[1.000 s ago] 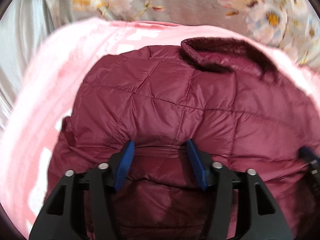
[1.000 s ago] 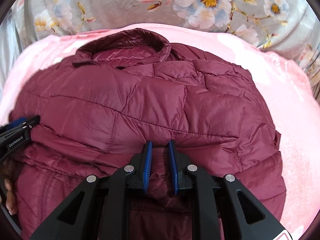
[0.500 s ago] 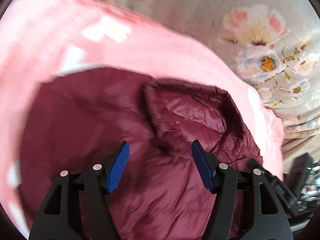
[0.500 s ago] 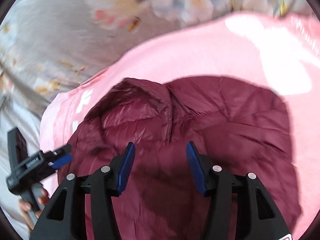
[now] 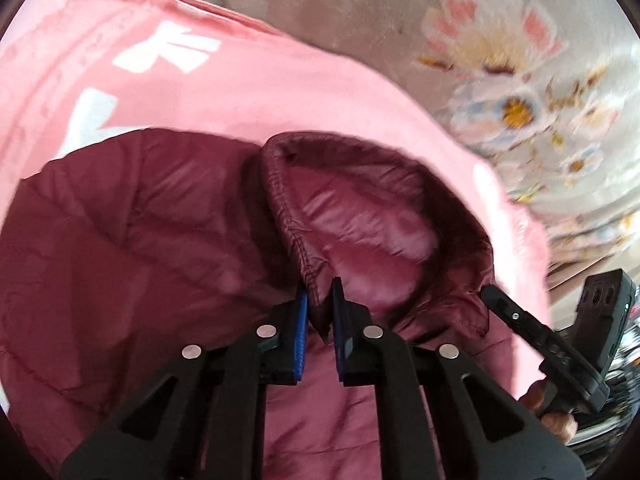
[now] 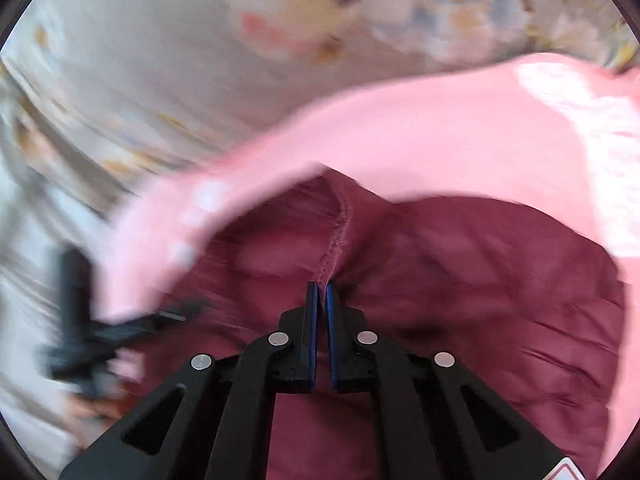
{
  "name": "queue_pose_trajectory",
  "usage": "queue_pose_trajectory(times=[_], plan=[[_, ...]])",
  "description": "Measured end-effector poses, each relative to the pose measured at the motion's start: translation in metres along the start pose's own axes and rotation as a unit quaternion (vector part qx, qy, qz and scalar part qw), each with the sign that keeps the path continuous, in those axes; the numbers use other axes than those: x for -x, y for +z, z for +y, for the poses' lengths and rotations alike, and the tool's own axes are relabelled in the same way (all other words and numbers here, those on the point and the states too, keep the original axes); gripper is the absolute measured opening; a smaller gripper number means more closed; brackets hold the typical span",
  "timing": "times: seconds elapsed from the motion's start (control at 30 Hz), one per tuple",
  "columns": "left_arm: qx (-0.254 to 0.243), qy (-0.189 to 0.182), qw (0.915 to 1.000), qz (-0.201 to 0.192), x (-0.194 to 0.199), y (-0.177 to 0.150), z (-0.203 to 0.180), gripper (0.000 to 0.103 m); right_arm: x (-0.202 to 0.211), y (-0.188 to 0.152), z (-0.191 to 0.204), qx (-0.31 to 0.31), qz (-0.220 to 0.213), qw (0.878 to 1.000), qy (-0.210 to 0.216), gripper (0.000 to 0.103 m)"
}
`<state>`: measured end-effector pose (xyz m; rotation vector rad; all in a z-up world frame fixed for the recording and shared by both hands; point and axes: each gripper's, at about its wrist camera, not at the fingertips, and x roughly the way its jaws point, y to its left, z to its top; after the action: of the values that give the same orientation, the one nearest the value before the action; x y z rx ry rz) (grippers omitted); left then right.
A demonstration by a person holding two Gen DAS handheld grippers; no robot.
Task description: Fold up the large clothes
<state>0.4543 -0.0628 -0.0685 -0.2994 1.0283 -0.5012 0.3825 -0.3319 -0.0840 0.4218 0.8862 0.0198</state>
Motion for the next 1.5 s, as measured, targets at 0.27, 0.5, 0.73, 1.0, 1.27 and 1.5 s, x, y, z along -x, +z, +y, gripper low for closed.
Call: queue_pose_trajectory(times=[0.27, 0.5, 0.73, 1.0, 1.27, 1.5], plan=[[-0.028, 0.025, 0.9992, -0.009, -0.021, -0.019, 0.011, 0.011, -0.024, -0.024, -0.005, 0.031, 0.007, 0.998, -0.049, 0.002], [-0.047, 0.045, 0.9972, -0.037, 0.019, -0.010, 0.007, 0.020, 0.011, 0.002, 0.001, -0.016, -0.036, 0.999, -0.017, 0.014], [-0.020, 0.044, 0.9957, -0.079, 0.027, 0.066, -0.015, 0.022, -0.016, 0.073, 0.017, -0.058, -0.055, 0.997, 0.005, 0.014], [0.000, 0.039, 0.9992, 0.000, -0.033, 0.065, -0.001, 0.022, -0.051, 0.048, 0.023, 0.028, 0.012, 0.999, -0.045, 0.013], [-0.048, 0.082, 0.9954, 0.001, -0.046, 0.037, 0.004, 0.022, -0.054, 0.026, 0.005, 0.046, 0.012, 0.996, -0.079, 0.001], [-0.083, 0.100, 0.9905, -0.044, -0.053, 0.025, 0.001, 0.022, -0.057, 0.017, 0.013, 0.085, -0.016, 0.990, -0.110, 0.000]])
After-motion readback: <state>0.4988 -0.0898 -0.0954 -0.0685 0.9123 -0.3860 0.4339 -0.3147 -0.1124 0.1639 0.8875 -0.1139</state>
